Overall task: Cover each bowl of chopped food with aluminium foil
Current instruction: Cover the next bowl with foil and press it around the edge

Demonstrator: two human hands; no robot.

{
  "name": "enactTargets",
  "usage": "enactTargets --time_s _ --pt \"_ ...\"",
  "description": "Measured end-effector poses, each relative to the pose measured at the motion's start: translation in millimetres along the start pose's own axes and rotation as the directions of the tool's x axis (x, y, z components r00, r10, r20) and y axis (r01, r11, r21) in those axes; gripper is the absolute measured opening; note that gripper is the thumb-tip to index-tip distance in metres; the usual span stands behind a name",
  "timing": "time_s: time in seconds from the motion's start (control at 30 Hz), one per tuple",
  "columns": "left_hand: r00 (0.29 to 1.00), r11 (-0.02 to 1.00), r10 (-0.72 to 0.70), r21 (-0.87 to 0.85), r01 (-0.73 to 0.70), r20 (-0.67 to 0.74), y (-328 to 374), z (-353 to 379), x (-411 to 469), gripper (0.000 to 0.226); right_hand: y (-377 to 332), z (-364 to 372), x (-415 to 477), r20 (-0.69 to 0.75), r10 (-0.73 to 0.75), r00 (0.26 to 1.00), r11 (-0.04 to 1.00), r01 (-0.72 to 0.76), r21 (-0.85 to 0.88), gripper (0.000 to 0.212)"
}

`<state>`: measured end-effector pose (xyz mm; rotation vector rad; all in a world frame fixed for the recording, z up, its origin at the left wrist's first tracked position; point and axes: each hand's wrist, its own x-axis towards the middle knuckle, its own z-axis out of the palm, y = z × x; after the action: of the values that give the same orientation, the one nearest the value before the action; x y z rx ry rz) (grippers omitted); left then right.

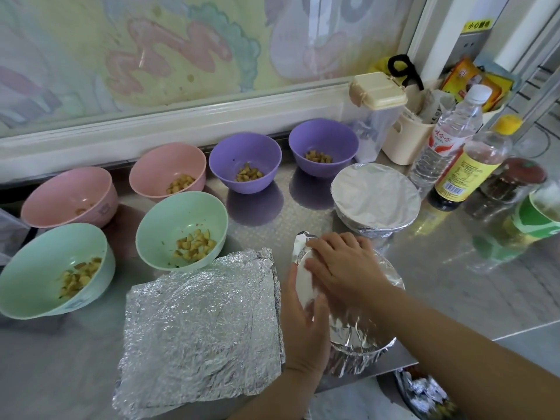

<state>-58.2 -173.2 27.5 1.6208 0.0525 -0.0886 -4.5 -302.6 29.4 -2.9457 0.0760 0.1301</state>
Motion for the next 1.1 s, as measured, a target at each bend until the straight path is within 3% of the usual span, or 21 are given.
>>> enactTargets --time_s 0.1,0.17,0.23,0.3,0.77,0.87,0.93,1.0,1.1 --pt "0.998 0.999 -0.003 -0.040 0.006 0.061 8 0 -2 0.054 -6 -20 23 0.100 -0.096 0.990 0.995 0.099 -0.031 0.073" --pt "0.995 0.999 -0.012 -0.045 0.017 0.101 11 0 -3 0.053 -11 -27 39 0.225 -0.169 0.960 0.980 0.187 -0.063 0.062" --pt "0.995 0.999 -0.016 -0.036 0.020 0.100 10 0 -3 0.052 -15 -32 48 0.374 -0.140 0.917 0.983 0.174 -0.058 0.056" --pt "0.997 1.000 0.002 -0.009 -0.001 0.077 8 -1 -2 0.052 -17 -33 52 0.416 -0.128 0.900 0.986 0.160 -0.044 0.058" --pt "0.998 0.996 0.063 0.065 -0.063 0.003 4 3 -2 0.049 -17 -18 56 0.297 -0.167 0.940 0.963 0.220 -0.154 0.066" --pt "0.999 0.998 0.032 0.052 -0.031 -0.012 -1 6 -2 0.052 -16 -24 51 0.267 -0.194 0.944 0.976 0.214 -0.049 0.054" --pt "0.999 0.998 0.024 0.065 -0.022 -0.025 -3 7 1 0.052 -10 -31 37 0.116 -0.171 0.979 0.985 0.164 0.061 0.049" --pt "0.999 0.998 0.034 0.061 -0.032 -0.040 -4 8 7 0.047 -1 -35 11 -0.061 -0.015 0.998 0.980 0.027 0.199 0.069" --pt "0.999 0.999 0.020 0.050 -0.017 -0.051 -8 8 18 0.037 11 -29 -42 -0.018 0.104 0.994 0.979 -0.099 0.179 0.114"
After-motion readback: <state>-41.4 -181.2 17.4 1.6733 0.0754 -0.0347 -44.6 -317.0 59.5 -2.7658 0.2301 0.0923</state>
